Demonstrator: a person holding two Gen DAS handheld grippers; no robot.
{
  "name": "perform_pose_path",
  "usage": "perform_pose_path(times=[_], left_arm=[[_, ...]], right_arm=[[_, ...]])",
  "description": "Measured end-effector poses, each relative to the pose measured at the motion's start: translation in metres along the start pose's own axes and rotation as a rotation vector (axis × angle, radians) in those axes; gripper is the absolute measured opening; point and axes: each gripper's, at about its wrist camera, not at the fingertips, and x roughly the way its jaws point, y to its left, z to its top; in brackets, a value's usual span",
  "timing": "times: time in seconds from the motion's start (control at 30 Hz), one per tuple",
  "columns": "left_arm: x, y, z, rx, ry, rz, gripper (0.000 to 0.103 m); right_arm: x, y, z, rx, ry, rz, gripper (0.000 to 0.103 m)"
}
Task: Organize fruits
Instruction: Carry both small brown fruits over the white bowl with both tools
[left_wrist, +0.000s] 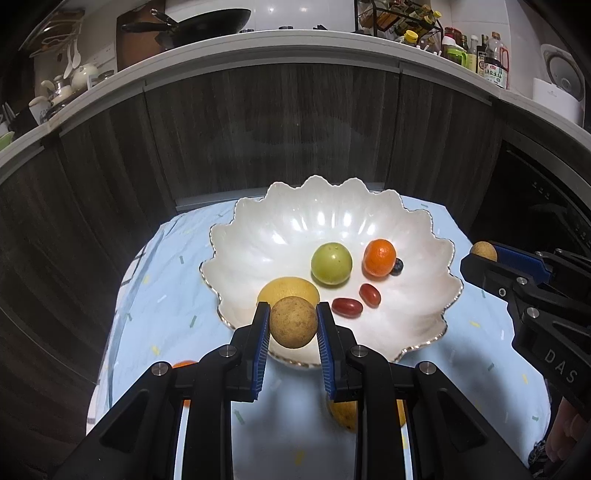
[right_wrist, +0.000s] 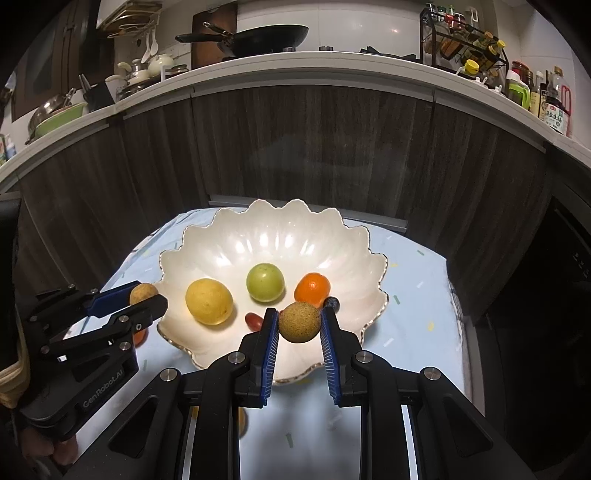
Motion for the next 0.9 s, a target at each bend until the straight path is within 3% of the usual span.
perform_pose_path(times=[0.9], left_arm=[[0.052,-0.018,0.013,0.017,0.061,-0.054,0.025]], right_arm=[[0.053,-0.028,0.006,0.036,0.073,0.009,0.024]])
